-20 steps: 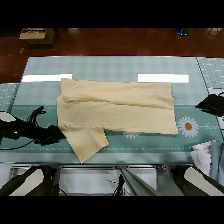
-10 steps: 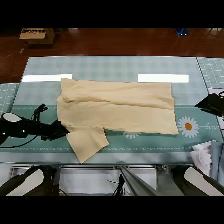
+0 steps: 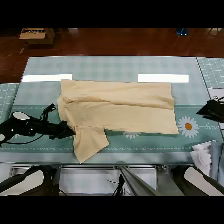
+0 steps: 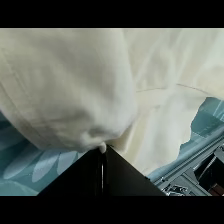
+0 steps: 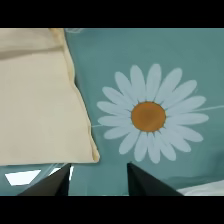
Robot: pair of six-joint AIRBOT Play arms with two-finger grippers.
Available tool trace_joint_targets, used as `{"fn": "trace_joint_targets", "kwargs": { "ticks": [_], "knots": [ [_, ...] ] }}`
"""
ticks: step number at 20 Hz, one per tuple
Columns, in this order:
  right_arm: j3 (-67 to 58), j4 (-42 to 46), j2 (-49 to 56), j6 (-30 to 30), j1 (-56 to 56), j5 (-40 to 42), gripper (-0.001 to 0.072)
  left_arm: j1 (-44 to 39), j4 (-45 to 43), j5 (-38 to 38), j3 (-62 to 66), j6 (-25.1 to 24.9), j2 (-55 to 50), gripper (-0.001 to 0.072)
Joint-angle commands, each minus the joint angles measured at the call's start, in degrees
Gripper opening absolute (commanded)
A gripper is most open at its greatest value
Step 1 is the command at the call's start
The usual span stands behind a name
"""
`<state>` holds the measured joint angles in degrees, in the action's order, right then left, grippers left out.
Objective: Fold the shirts.
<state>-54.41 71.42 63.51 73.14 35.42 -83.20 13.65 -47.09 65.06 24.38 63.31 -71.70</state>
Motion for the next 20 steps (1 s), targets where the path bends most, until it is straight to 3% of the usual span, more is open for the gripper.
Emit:
{"fn": "trace_joint_targets", "kwargs": {
  "ticks": [1, 5, 10, 14, 16, 18, 20],
  "knots": [
    [6.2, 1.0, 0.0, 1.1, 1.4, 1.2, 0.0538, 1.8, -3.9, 0.1, 0.0, -1.0, -0.3, 0.0028],
    [13.9, -1.3, 0.0, 1.2, 1.3, 6.4, 0.0544, 2.4, -3.9, 0.1, 0.0, -1.2, -0.1, 0.0028],
    [21.6, -10.2, 0.1, 1.5, 0.9, 15.1, 0.0531, 2.4, -3.9, -0.1, 0.0, -2.6, -0.1, 0.0029],
    [25.7, -10.5, 0.3, 3.0, -6.8, 22.5, 0.0524, 2.4, -3.9, -0.3, 0.6, -2.8, -0.1, 0.0028],
    [25.9, -10.6, 0.3, 6.1, -11.1, 26.8, 0.0382, 2.4, -3.9, -0.1, 1.2, -2.8, -0.1, 0.0029],
    [25.2, -12.5, 0.3, 6.3, -12.7, 27.8, 0.0034, 2.4, -3.9, 0.2, 3.1, -2.9, 0.0, 0.0029],
    [21.3, -12.8, -0.5, 4.3, -12.7, 24.2, 0.0027, 2.4, -3.9, 3.3, 8.3, -4.2, 0.1, 0.0028]
  ]
}}
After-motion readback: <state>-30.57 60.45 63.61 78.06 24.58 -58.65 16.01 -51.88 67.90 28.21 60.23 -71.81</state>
